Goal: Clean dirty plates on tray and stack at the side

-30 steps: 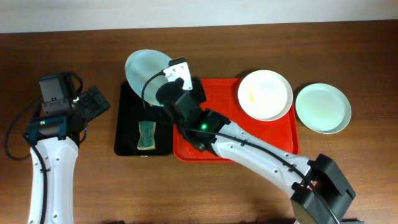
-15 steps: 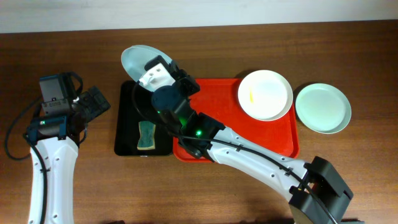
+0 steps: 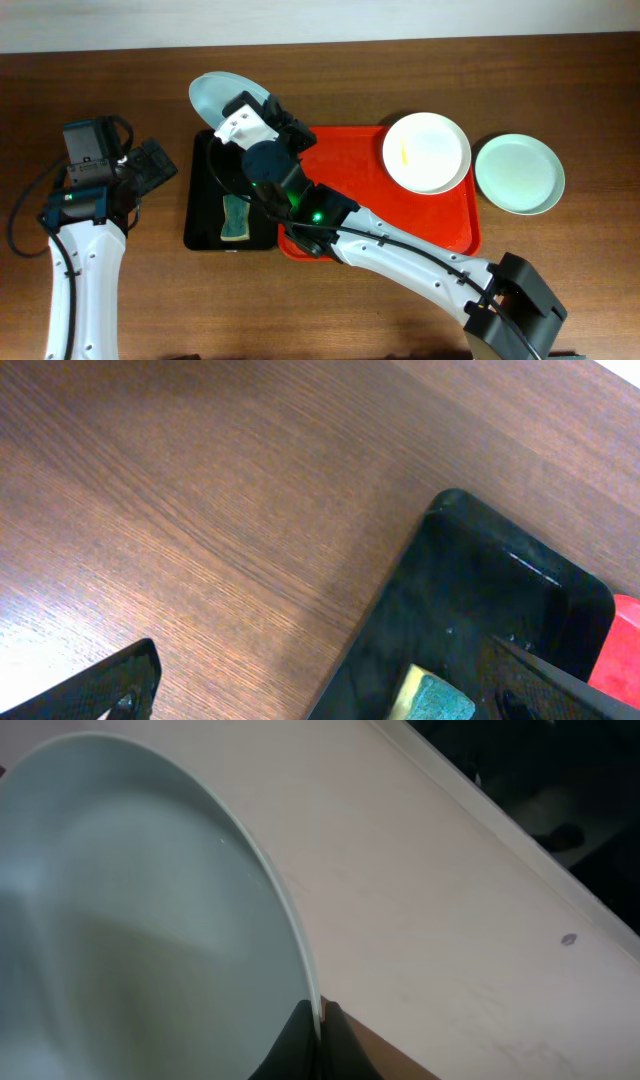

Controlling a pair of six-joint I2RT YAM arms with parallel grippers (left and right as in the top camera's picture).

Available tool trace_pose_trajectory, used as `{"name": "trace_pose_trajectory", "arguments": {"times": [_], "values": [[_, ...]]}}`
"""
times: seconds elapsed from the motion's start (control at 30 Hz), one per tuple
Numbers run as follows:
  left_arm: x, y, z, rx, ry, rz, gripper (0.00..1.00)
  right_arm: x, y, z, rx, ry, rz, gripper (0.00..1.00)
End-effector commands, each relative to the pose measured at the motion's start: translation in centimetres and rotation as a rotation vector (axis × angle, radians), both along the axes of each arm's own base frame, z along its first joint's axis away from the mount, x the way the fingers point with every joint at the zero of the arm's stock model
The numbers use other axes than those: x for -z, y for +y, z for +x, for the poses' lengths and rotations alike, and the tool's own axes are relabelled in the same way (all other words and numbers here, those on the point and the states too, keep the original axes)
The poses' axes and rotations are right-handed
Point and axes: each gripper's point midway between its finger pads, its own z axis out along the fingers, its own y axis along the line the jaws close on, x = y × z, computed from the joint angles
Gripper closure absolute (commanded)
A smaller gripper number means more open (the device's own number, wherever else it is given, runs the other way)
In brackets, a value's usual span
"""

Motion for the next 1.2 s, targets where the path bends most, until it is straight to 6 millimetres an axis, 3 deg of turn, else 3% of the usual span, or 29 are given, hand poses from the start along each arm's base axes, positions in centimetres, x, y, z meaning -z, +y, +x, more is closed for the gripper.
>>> {"name": "trace_pose_trajectory", "arguments": {"times": [0.0, 0.5, 0.8, 0.97, 1.07, 1.17], "values": [[-0.1, 0.2, 0.0, -0.013, -0.006, -0.007, 0.01, -1.1, 0.1, -0.1, 0.012, -0.021, 0.021, 0.96], [-0.1, 0.2, 0.0, -0.013, -0.006, -0.007, 0.01, -0.8, -0.1, -0.1, 0.024, 0.001, 0.089, 0.96], [-0.1, 0.2, 0.0, -0.013, -0.006, -0.007, 0.01, 5.2, -2.1, -0.3, 0.138, 0.215, 0.258, 0.96], [-0.1, 0.2, 0.0, -0.013, -0.006, -0.007, 0.01, 9.7, -3.3, -0.2, 0.179, 0.460, 0.515, 0.96], [-0.1, 0.2, 0.0, -0.013, -0.006, -0.007, 0.01, 10.5, -3.5, 0.6, 0.144, 0.570, 0.625, 0.96], [-0.1, 0.2, 0.0, -0.013, -0.006, -0.007, 0.01, 10.0, -4.8, 1.7, 0.110, 0.661, 0.747, 0.96]]}}
